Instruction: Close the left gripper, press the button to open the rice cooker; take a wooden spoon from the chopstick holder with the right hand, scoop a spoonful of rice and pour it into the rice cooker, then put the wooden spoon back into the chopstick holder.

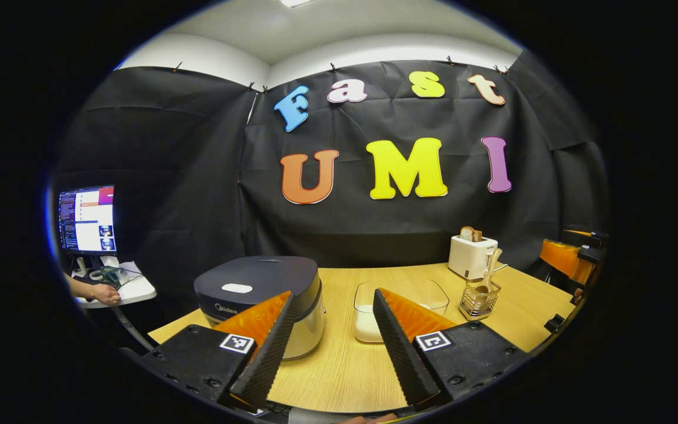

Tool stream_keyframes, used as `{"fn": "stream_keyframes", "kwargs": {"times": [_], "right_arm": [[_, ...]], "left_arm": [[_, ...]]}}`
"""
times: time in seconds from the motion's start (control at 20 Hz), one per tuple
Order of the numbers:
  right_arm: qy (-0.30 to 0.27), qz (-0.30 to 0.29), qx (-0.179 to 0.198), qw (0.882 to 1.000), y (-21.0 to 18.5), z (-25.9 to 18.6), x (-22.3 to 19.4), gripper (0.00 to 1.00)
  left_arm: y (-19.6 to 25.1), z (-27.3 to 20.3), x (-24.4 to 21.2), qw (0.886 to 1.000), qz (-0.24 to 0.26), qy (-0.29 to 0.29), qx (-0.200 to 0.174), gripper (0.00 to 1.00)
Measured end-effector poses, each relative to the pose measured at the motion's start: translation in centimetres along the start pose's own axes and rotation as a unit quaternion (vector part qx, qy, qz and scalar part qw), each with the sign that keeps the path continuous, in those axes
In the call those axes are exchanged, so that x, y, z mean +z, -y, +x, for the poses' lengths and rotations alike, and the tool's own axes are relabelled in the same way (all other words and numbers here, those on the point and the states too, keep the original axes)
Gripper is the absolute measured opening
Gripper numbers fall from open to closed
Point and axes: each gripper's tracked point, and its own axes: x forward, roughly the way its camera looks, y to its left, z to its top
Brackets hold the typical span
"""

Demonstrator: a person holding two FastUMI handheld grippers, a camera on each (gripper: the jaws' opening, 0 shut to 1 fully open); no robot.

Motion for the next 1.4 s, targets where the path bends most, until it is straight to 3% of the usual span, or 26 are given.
{"fn": "stream_keyframes", "kwargs": {"times": [0.15,0.2,0.25,0.35,0.4,0.45,0.65,1.05,1.4], "right_arm": [[0.000,0.004,-0.006,1.000,0.5,0.0,0.2,0.96],[0.001,0.006,-0.007,1.000,0.7,-0.1,0.3,0.96],[0.003,0.007,-0.009,1.000,0.8,-0.1,0.5,0.96],[0.002,0.009,-0.013,1.000,1.2,0.0,0.5,0.96],[-0.001,0.011,-0.015,1.000,1.4,0.0,0.2,0.96],[-0.005,0.013,-0.015,1.000,1.4,0.1,0.2,0.96],[-0.006,0.017,-0.017,1.000,1.9,-0.1,0.4,0.96],[-0.016,0.030,-0.022,0.999,2.8,0.0,0.3,0.93],[-0.024,0.026,-0.019,0.999,2.7,0.1,-0.1,0.93]], "left_arm": [[-1.0,0.8,0.1,1.000,-0.001,-0.018,0.000,0.71],[-1.4,1.1,-0.1,1.000,-0.002,-0.026,-0.001,0.72],[-1.8,1.5,-0.3,0.999,-0.003,-0.035,-0.003,0.59],[-2.7,2.2,-0.7,0.999,-0.002,-0.052,-0.002,0.47],[-3.3,2.6,-0.7,0.998,-0.001,-0.058,0.005,0.47],[-4.0,2.9,-0.6,0.998,-0.003,-0.062,0.011,0.30],[-6.8,4.3,0.0,0.996,-0.011,-0.081,0.030,0.05],[-10.8,6.6,-2.4,0.980,-0.035,-0.194,0.031,0.03],[-12.7,7.9,-4.2,0.972,-0.031,-0.230,0.029,0.03]]}}
